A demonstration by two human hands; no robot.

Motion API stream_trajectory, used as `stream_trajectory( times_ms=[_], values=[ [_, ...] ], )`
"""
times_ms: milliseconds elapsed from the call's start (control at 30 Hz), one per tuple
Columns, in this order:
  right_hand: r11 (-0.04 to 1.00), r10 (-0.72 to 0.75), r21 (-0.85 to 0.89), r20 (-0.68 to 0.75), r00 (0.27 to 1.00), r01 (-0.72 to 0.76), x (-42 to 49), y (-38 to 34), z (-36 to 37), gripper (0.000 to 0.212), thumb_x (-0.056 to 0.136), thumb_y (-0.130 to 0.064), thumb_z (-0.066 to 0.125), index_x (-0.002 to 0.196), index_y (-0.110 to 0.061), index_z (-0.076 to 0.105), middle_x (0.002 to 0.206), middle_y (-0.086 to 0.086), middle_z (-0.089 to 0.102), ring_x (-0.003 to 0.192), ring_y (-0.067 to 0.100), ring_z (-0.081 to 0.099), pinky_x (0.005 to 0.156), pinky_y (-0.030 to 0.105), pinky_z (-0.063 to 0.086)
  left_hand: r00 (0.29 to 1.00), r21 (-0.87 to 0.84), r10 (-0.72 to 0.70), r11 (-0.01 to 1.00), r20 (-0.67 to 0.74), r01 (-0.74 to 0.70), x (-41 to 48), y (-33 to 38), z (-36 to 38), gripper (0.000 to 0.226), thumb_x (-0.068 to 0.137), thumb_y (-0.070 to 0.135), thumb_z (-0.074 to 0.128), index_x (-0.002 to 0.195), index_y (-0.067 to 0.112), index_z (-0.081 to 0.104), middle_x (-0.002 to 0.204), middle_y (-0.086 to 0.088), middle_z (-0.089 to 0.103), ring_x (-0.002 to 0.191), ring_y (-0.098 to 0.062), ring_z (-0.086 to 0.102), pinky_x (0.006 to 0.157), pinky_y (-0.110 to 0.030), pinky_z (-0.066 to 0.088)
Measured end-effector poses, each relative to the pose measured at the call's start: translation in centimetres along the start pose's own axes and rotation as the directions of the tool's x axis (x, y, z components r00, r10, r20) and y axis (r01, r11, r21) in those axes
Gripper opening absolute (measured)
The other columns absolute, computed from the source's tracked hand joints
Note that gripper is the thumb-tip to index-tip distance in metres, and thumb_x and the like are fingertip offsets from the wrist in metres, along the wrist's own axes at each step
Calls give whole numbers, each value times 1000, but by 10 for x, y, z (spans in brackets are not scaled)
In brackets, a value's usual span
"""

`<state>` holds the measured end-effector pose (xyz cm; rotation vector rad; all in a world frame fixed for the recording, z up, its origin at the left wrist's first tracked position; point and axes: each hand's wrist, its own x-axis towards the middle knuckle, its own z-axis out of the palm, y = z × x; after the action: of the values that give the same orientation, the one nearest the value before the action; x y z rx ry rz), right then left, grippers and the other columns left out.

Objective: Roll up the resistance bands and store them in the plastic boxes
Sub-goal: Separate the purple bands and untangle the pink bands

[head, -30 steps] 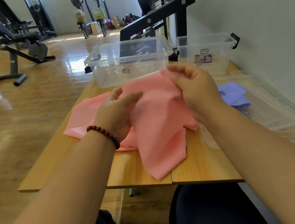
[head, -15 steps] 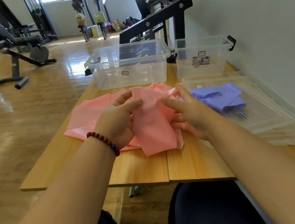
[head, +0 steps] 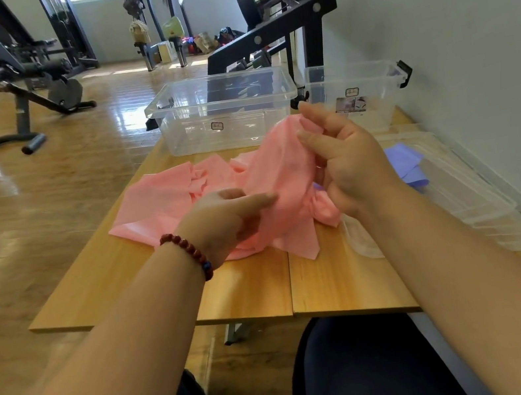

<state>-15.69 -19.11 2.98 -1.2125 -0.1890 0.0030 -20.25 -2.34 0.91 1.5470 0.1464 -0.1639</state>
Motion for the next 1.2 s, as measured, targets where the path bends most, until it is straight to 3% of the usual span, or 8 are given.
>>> stream_trajectory(
  times_ms=[67,233,467,600,800,967,1067,1200],
  values=[
    [1000,14,-16,13,1000,-14,-2,2,-5,48,98,-5,53,142,-24,48,136,0,56,96,12,66,63,23,56,996,-31,39,999,-80,-42,3,2,-4,39,76,22,77,107,0,67,89,-7,71,83,-22,64,81,-34,53],
    [992,80,98,-13,997,-79,-5,6,-14,62,97,4,51,151,-22,35,119,0,57,62,5,70,50,23,54,968,-195,139,964,-207,-180,8,9,-12,33,87,23,70,115,6,68,102,-8,71,88,-17,68,67,-25,54],
    [954,129,287,-110,986,-93,-5,12,-14,45,92,-6,62,134,-10,45,112,13,69,86,18,74,77,32,61,971,-381,142,901,-193,-207,1,22,-11,23,97,21,58,116,11,66,95,-6,70,78,-20,68,61,-33,58],
    [942,324,109,-55,944,-317,-18,37,-2,65,76,-40,70,128,-5,54,112,16,70,100,27,70,90,40,58,981,-417,158,889,-113,-191,-1,30,-8,29,101,19,49,127,12,60,110,-9,68,95,-24,68,69,-41,62],
    [891,415,111,198,888,-441,-19,40,3,59,82,-45,60,133,-15,57,125,13,67,115,29,64,93,44,54,969,-416,188,903,162,-106,-4,26,-13,50,97,5,48,140,30,48,128,-12,64,103,-27,69,77,-43,60],
    [948,281,101,177,943,-301,-18,35,-7,34,82,-21,64,111,-5,62,98,13,68,87,21,65,87,40,57,976,-329,164,938,144,-109,-5,24,-21,84,80,-6,58,147,40,36,122,-16,64,90,-28,72,73,-43,60],
    [990,143,0,52,988,-144,-14,28,-11,15,96,-22,58,84,-16,63,75,-3,68,73,13,62,64,32,56,989,-342,104,938,101,-63,-2,18,-20,73,80,3,70,142,29,42,115,-13,67,78,-21,71,68,-33,59],
    [981,-92,-178,-65,994,79,-11,14,-6,19,95,-30,62,77,-27,68,81,0,65,83,20,60,74,42,53,987,-62,48,997,151,-39,-4,1,-4,45,63,39,76,99,15,63,83,-1,63,76,-14,61,72,-27,53]
  ],
)
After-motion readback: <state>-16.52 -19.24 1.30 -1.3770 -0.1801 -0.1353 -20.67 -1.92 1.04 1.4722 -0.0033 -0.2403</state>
